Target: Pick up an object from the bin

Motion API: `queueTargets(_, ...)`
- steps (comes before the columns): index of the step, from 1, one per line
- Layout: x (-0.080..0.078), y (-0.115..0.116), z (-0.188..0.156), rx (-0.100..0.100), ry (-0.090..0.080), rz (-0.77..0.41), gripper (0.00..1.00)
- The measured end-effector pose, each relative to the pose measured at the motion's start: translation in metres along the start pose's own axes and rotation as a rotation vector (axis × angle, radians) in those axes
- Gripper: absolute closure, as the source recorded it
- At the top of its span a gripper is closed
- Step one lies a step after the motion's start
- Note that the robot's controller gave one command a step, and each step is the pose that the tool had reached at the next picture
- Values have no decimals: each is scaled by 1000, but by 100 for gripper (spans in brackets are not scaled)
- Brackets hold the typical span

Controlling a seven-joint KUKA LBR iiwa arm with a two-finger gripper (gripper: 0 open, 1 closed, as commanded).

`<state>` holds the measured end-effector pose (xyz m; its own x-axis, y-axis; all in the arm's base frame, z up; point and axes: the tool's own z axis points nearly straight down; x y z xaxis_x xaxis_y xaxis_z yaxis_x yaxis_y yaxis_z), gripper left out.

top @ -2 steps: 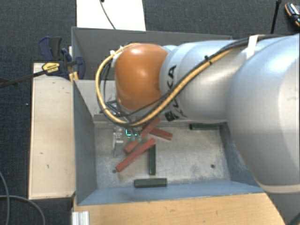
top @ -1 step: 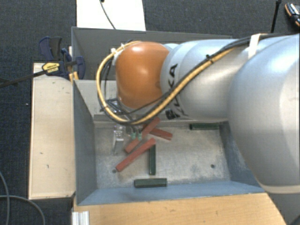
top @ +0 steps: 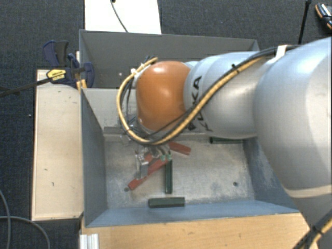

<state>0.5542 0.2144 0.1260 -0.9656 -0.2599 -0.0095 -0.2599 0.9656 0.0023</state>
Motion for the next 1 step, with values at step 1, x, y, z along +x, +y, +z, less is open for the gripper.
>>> queueTargets(1, 18, -37, 12, 1, 12, -118, 0)
